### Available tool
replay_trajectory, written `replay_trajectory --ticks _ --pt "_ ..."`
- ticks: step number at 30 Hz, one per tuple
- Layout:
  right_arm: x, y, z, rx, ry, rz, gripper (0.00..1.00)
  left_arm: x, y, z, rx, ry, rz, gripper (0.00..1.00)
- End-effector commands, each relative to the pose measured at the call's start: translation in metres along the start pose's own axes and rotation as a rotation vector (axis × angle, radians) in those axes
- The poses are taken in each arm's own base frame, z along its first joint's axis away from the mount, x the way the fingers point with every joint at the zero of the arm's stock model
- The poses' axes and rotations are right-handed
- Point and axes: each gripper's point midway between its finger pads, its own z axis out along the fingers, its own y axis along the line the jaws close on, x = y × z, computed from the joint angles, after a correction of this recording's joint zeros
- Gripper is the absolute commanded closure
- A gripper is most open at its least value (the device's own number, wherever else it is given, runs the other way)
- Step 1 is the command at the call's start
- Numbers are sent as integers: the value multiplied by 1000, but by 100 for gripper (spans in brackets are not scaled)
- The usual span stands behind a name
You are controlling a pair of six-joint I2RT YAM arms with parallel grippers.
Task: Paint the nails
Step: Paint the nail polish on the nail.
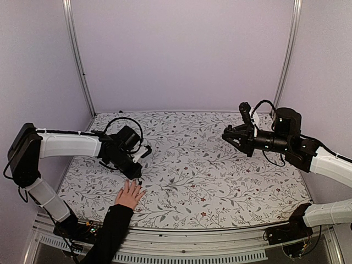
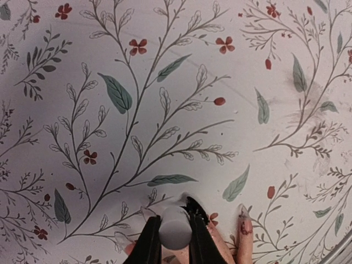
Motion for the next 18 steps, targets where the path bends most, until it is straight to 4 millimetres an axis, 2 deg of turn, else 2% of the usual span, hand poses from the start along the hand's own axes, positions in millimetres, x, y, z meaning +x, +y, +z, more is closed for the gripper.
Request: replay_trajectory --ticks 1,11,18 --pt "-6 -2 -4 17 -24 -12 100 -5 8 -9 -23 -27 -27 100" --pt "-6 -1 -3 11 -25 -12 100 -12 9 -26 -15 -88 -43 100" --pt "-6 -1 -3 10 -26 -11 100 -5 -4 -18 49 -57 -29 100"
